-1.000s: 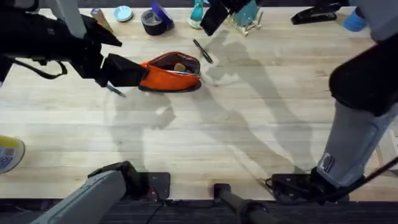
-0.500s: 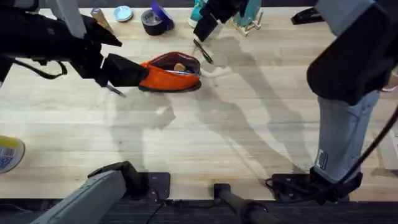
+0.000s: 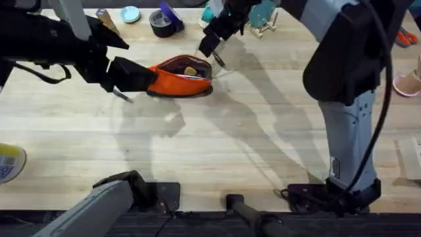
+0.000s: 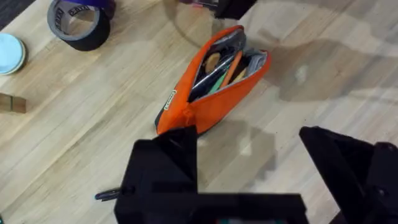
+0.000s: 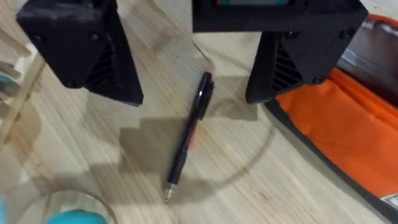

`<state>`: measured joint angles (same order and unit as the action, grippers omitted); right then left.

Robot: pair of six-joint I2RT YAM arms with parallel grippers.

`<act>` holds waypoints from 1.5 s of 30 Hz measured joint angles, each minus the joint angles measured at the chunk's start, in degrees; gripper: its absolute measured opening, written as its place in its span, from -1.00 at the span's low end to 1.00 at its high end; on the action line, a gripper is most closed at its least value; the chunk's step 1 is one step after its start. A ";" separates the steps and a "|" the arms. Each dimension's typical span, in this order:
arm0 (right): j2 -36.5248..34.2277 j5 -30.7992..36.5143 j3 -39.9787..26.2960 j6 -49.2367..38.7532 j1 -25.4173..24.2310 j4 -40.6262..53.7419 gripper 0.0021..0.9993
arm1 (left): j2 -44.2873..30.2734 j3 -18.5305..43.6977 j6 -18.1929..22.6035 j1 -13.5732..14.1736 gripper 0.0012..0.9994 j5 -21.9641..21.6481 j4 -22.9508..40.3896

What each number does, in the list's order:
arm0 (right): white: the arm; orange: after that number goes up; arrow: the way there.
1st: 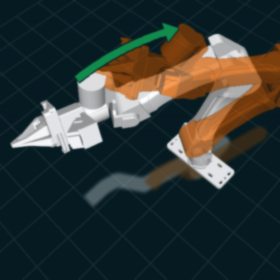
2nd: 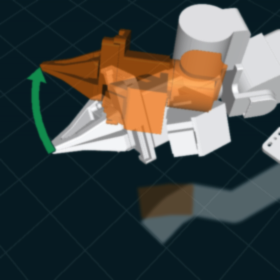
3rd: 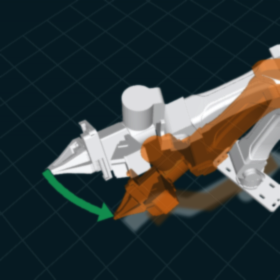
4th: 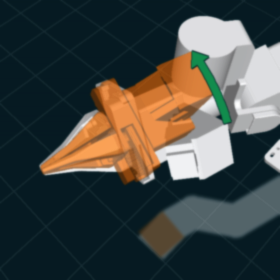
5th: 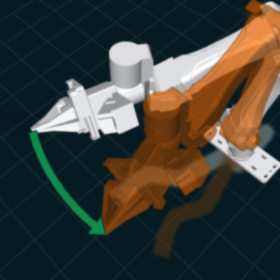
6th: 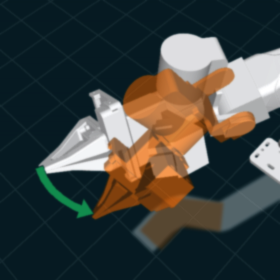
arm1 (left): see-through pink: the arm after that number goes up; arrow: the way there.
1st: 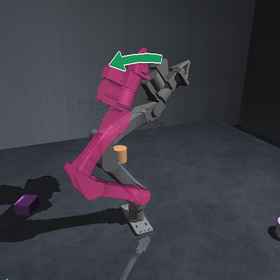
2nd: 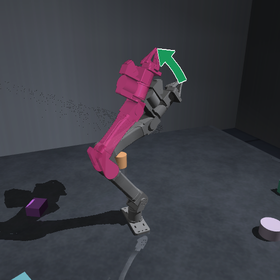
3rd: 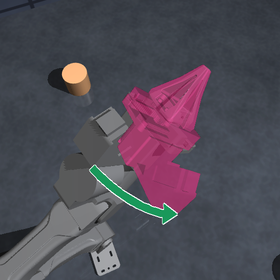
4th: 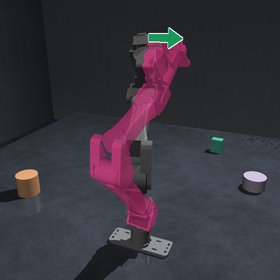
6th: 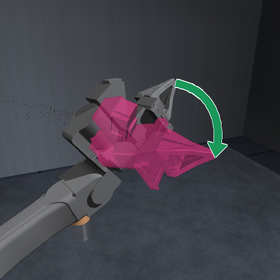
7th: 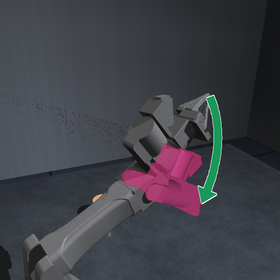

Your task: Unzip the bag, pick up the pens from the table one at a time and place them inside, then zip the bag closed.

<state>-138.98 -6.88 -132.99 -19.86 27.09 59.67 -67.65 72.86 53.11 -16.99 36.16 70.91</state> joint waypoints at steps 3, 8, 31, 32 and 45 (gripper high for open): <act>-1.10 -0.01 0.00 0.12 0.45 -0.08 0.99 | 0.01 0.00 -0.01 0.00 0.99 0.00 0.00; -3.50 -0.16 0.00 0.46 0.73 -0.10 0.89 | -0.01 0.00 -0.01 0.00 0.99 0.00 0.00; -4.78 -0.43 -0.33 1.46 0.66 -0.38 -0.94 | -0.01 0.00 -0.01 0.00 0.99 0.00 0.00; -4.76 -0.43 -0.33 1.46 0.66 -0.38 -0.94 | -0.01 0.00 -0.01 0.00 0.99 0.00 0.01; -4.78 -0.41 -0.49 1.46 0.66 -0.22 -0.95 | 0.00 0.00 -0.01 0.00 0.99 0.00 0.02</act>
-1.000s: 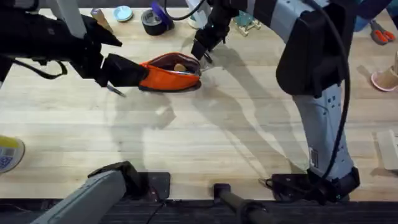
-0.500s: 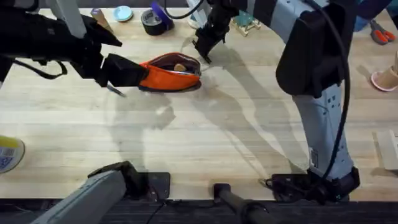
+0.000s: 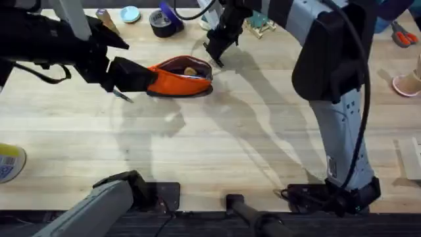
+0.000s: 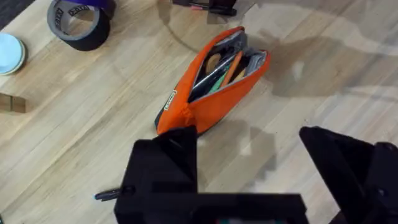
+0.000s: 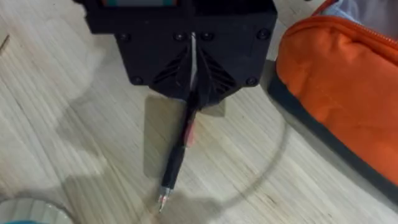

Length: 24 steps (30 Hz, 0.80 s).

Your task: Unzip the bag, pick up the pens from the table one at a time and place them inside, then zip the bag closed.

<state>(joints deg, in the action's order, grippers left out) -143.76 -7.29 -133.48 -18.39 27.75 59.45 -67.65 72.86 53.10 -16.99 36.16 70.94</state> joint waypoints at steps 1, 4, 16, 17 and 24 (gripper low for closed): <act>0.02 0.00 -0.09 0.00 0.00 0.20 -0.95 | -0.01 0.00 0.01 0.00 0.99 0.00 0.00; 0.02 0.02 -0.72 0.00 0.00 0.60 -0.95 | -0.01 0.00 0.01 0.00 0.99 0.00 0.00; 0.02 3.65 -6.53 -0.02 0.00 3.20 -0.95 | -0.01 0.00 0.00 0.00 0.99 0.00 0.00; 0.02 3.69 -6.72 -0.03 0.00 3.18 -0.95 | -0.01 0.00 0.01 0.00 0.99 0.00 0.00; 0.02 4.28 -7.05 -0.02 0.00 3.26 -0.95 | -0.01 0.00 0.02 0.00 0.99 0.00 0.00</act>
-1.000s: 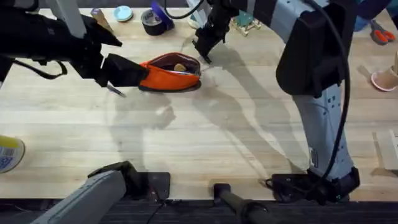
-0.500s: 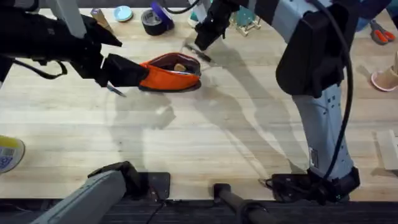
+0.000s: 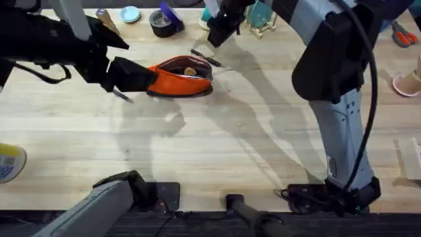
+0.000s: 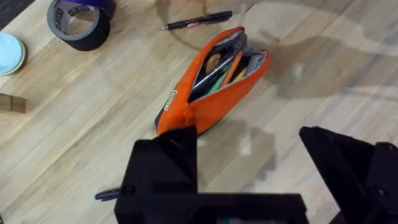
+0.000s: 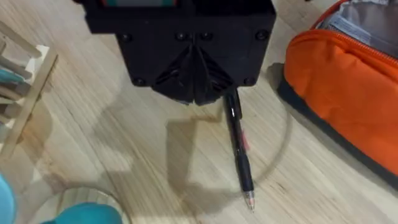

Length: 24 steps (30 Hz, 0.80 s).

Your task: Unzip the bag, pick up the pens from the table one at a time and place them inside, then zip the bag closed.

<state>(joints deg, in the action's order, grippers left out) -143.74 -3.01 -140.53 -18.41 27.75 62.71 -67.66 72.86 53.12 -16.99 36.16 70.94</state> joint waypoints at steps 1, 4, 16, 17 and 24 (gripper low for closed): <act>0.00 0.03 0.00 0.00 0.00 -0.01 -0.95 | 0.00 0.00 0.00 0.00 0.99 0.00 0.00; 0.00 0.05 0.00 -0.02 0.00 0.01 -0.95 | 0.02 0.00 -0.02 0.00 0.99 0.00 0.00; 0.00 -4.92 0.00 -7.91 0.00 6.18 -0.95 | 0.01 0.00 -0.02 0.00 0.99 0.00 0.00; 0.00 -5.55 0.00 -9.08 0.00 6.52 -0.95 | 0.02 0.00 0.00 0.00 0.99 0.00 0.00; 0.00 -7.40 0.00 -14.04 0.02 6.61 -0.73 | 0.00 0.00 -0.02 0.00 0.99 0.00 0.00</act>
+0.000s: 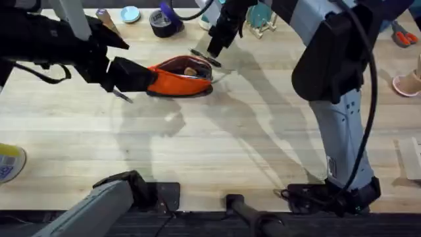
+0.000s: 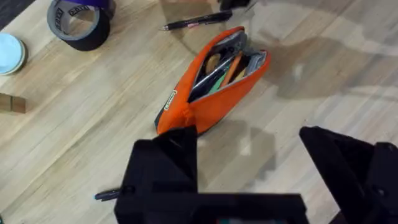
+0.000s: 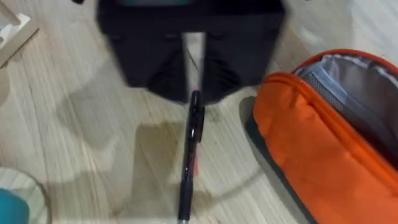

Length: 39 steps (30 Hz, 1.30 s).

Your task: Unzip the bag, pick up the pens from the table one at a time and place them inside, then zip the bag closed.

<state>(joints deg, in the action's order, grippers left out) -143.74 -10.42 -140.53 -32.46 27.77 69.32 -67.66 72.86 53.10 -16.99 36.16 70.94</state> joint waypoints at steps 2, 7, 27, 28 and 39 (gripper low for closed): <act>0.00 -0.17 0.00 -0.58 0.00 -0.02 -0.14 | 0.00 0.00 0.00 0.00 0.99 0.00 0.00; 0.00 -0.32 0.00 -1.46 -0.02 -0.13 0.97 | 0.02 0.00 0.00 0.00 0.99 0.00 0.00; 0.00 -0.35 1.37 -1.87 -0.02 -2.64 0.99 | 0.02 0.00 0.01 0.00 0.99 0.00 0.00; 0.00 -0.35 1.44 -1.85 -0.02 -2.74 0.99 | 0.01 0.00 0.02 0.00 0.99 0.00 0.00; -0.02 -0.31 1.53 -0.78 -0.02 -4.31 0.99 | 0.00 0.00 0.00 0.00 0.99 0.00 0.00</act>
<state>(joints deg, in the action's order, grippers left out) -143.76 -10.72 -139.00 -33.23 27.75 65.01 -67.66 72.86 53.10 -16.99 36.16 70.94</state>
